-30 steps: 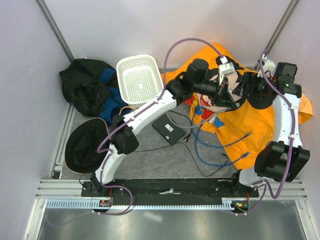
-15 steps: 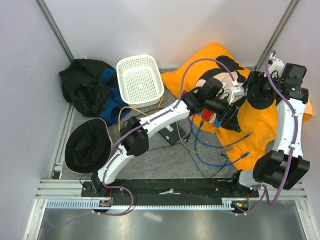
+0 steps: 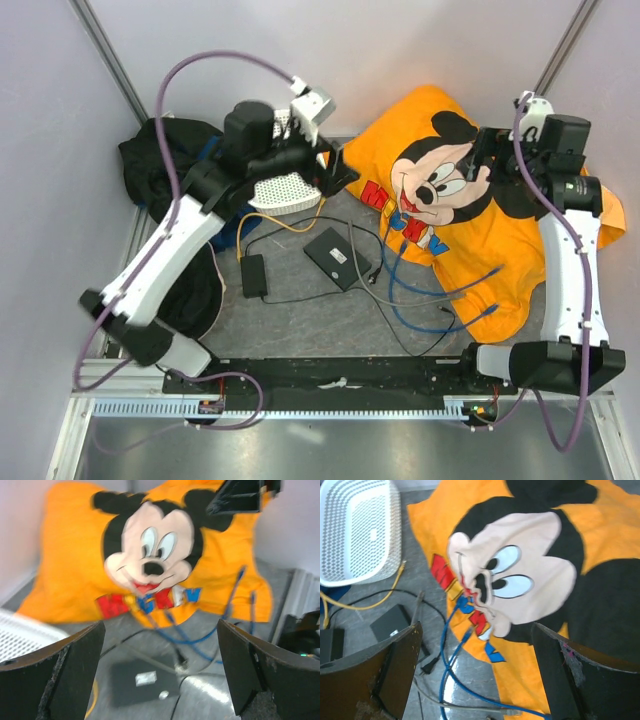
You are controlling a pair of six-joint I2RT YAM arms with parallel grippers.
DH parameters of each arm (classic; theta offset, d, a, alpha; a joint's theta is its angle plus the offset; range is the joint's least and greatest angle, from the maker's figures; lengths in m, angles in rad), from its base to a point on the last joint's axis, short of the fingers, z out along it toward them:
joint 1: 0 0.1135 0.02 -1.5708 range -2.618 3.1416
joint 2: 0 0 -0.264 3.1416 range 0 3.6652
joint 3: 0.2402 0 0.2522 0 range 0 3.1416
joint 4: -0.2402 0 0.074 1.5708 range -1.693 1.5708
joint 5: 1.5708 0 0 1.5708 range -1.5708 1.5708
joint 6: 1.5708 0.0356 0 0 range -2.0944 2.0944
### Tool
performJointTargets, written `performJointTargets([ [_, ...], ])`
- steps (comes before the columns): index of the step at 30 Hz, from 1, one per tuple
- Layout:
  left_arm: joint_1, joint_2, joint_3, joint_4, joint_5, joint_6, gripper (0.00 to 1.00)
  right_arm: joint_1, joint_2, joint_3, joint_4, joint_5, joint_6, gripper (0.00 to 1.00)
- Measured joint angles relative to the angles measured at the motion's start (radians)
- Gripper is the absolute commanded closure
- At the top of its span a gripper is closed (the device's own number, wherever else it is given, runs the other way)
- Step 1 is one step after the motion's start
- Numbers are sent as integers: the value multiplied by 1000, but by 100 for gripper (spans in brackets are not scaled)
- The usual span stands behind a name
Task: Pull the plug from the switch port
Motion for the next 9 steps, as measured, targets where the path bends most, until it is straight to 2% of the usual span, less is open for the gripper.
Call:
performJointTargets([
  [4, -8, -221, -237, -27, -180, 79, 0, 84, -41, -26, -11, 20, -4, 2],
  [9, 137, -349, -489, -44, -354, 115, 0, 121, -33, -51, -40, 16, -39, 2],
])
